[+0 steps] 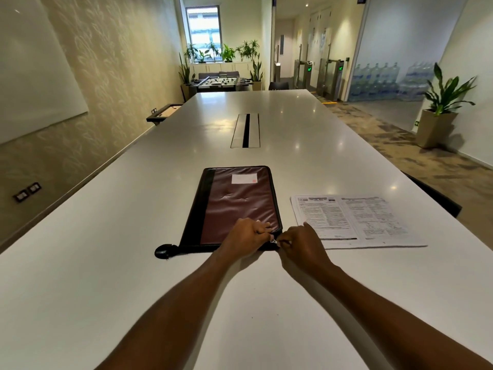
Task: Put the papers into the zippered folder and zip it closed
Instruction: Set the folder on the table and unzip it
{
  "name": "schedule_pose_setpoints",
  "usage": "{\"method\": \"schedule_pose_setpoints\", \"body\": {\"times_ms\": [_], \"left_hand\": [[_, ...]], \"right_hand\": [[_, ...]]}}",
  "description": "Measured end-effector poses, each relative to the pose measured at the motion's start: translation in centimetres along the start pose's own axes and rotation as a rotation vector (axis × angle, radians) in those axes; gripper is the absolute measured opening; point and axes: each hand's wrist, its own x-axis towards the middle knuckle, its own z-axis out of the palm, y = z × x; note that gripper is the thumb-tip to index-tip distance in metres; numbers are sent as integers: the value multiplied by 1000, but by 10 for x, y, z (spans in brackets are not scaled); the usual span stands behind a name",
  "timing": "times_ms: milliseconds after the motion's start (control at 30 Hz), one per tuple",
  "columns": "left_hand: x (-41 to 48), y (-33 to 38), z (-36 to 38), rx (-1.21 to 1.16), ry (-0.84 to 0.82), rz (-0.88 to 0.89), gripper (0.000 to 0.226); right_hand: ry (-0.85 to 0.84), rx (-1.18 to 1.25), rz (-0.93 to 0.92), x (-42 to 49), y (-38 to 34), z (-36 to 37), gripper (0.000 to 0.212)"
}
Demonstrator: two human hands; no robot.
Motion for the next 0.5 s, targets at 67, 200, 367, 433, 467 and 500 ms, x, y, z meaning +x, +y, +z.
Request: {"method": "schedule_pose_setpoints", "body": {"times_ms": [67, 200, 367, 433, 467, 500], "left_hand": [[3, 3, -3, -39, 6, -7, 11], [11, 9, -9, 10, 11, -59, 9], [16, 17, -20, 6, 12, -136, 18], [14, 22, -24, -37, 16, -131, 10], [14, 25, -25, -71, 33, -135, 7], [13, 27, -27, -104, 63, -142, 6]], "right_hand": [[13, 17, 13, -5, -8, 2, 14], [22, 62, 21, -12, -34, 11, 19], [-7, 193, 196, -16, -70, 37, 19], [-18, 241, 222, -14, -89, 48, 16], [-15, 305, 223, -12, -98, 51, 14], [-20, 397, 221, -12, -107, 56, 14]]}}
